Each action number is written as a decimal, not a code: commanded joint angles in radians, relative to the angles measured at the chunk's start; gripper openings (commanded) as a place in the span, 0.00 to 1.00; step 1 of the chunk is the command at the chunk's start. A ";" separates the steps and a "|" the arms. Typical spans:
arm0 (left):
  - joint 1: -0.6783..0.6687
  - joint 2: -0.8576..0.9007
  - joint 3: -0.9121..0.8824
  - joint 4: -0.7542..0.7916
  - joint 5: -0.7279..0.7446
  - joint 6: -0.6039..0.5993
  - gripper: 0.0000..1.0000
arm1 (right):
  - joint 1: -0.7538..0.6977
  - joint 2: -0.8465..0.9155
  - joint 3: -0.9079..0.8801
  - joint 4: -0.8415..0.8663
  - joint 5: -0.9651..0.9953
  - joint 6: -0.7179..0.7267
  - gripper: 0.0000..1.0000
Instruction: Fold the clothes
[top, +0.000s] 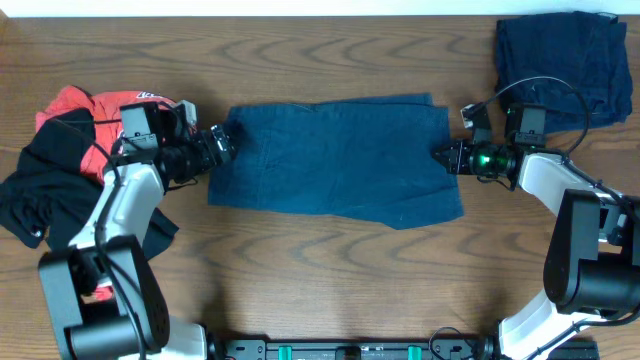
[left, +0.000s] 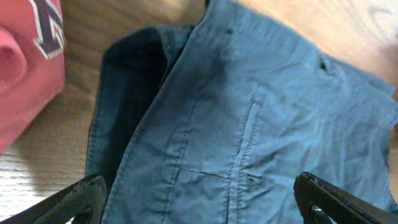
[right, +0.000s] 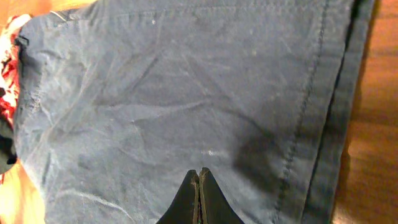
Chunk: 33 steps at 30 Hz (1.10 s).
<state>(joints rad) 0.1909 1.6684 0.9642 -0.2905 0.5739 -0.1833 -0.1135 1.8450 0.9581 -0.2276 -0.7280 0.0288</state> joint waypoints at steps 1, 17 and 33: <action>0.005 0.017 0.024 -0.003 0.018 0.000 0.98 | 0.002 0.009 -0.007 -0.013 0.032 -0.026 0.01; 0.005 0.021 0.024 -0.004 -0.043 0.034 0.98 | 0.019 0.077 -0.007 -0.019 0.157 0.008 0.01; 0.004 0.096 0.024 0.069 -0.104 0.101 0.99 | 0.023 0.084 -0.007 -0.008 0.198 0.064 0.01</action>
<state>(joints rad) 0.1909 1.7420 0.9642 -0.2279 0.4858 -0.1032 -0.1013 1.9072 0.9581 -0.2348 -0.5865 0.0689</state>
